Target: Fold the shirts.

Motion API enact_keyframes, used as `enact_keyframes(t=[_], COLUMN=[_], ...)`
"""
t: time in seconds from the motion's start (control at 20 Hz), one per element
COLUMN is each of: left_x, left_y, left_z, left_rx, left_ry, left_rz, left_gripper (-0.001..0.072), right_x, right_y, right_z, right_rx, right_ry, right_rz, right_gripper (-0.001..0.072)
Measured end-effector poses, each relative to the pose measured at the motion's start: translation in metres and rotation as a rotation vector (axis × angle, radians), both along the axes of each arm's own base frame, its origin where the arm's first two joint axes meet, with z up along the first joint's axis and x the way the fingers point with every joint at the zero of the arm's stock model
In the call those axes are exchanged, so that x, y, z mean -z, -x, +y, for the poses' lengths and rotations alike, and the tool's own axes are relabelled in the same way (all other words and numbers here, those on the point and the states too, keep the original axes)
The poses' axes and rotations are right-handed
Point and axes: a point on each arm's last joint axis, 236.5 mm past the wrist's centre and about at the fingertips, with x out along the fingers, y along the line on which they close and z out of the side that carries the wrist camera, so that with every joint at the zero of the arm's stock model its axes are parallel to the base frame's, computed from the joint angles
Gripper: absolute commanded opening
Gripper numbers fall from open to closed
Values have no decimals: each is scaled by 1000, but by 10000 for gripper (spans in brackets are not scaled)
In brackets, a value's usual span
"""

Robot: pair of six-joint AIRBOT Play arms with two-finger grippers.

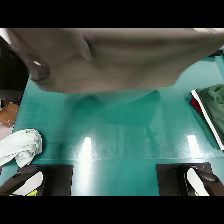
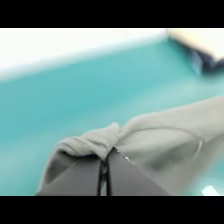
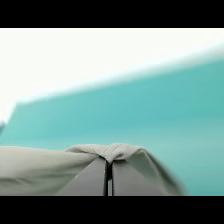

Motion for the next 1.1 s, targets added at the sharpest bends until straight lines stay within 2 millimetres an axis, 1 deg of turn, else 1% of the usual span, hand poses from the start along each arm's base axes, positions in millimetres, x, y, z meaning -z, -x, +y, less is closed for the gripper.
enact_keyframes(t=[0.1, 0.15, 0.25, 0.3, 0.4, 0.45, 0.5, 0.55, 0.6, 0.7, 0.8, 0.85, 0.9, 0.95, 1.0, 1.1], left_x=[-61, -87, -123, -134, -147, -150, -149, -144, -134, -98, -45, -12, 18, 49, 79, 135], left_y=[53, 81, 133, 155, 185, 192, 193, 189, 176, 135, 83, 55, 32, 11, -10, -45], left_z=[-6, -9, -14, -16, -20, -21, -22, -22, -20, -16, -12, -9, -7, -5, -3, 2], left_rx=[-12, -19, -30, -32, -32, -31, -27, -25, -25, -20, -12, -7, -1, 6, 12, 16], left_ry=[-6, -2, 6, 8, 13, 16, 21, 29, 41, 53, 65, 70, 76, 80, 87, 97], left_rz=[-185, -276, -420, -470, -538, -551, -548, -528, -482, -335, -139, -25, 77, 176, 269, 430], left_gripper=[24, 24, 24, 24, 24, 24, 23, 24, 24, 24, 24, 24, 24, 24, 25, 25], right_x=[-64, -88, -117, -124, -126, -122, -115, -105, -92, -55, -9, 20, 50, 84, 113, 170], right_y=[37, 57, 88, 99, 108, 108, 105, 99, 91, 68, 43, 30, 18, 6, -2, -20], right_z=[3, 5, 3, 1, -8, -16, -23, -31, -40, -58, -70, -74, -77, -79, -78, -71], right_rx=[41, 67, 136, 169, 234, 266, 286, 297, 297, 273, 218, 182, 154, 128, 106, 63], right_ry=[78, 113, 178, 204, 236, 241, 234, 217, 193, 125, 55, 23, 3, -8, -6, 20], right_rz=[-151, -207, -262, -263, -218, -173, -122, -58, 14, 180, 355, 460, 564, 680, 780, 958], right_gripper=[14, 14, 13, 13, 12, 12, 12, 12, 12, 12, 12, 12, 12, 12, 12, 12])
